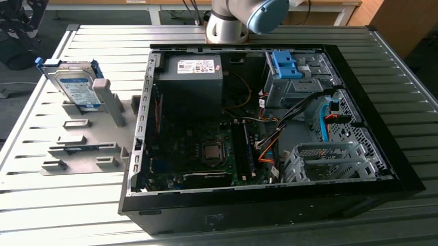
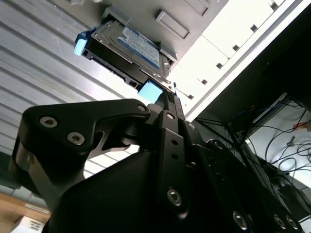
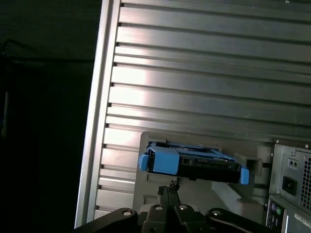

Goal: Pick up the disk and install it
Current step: 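Pick up the disk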

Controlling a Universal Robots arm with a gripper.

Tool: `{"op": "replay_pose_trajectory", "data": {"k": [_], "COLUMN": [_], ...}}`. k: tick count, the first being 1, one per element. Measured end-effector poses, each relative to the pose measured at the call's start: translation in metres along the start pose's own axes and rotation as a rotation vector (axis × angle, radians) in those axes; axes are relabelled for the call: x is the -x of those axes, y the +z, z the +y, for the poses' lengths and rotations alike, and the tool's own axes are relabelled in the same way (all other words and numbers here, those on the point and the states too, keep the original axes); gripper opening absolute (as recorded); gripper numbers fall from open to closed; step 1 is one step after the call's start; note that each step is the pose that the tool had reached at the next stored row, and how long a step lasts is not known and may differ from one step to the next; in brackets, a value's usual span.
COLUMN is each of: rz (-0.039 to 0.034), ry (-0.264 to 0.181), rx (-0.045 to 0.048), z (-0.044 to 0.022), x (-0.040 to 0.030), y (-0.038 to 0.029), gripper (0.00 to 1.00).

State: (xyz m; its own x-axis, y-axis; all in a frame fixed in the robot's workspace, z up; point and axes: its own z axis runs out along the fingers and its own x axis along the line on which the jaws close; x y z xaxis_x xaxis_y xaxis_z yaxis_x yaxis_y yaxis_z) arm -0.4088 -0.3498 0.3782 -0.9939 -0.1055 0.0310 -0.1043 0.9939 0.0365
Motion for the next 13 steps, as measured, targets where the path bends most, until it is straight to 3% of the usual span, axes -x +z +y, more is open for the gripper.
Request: {"op": "replay_pose_trajectory", "data": {"k": [13], "rz": [0.0008], "ry": [-0.143], "rx": [-0.0034], "z": [0.0], "x": [0.0001], "y": [0.0002], "gripper": [0.11]}}
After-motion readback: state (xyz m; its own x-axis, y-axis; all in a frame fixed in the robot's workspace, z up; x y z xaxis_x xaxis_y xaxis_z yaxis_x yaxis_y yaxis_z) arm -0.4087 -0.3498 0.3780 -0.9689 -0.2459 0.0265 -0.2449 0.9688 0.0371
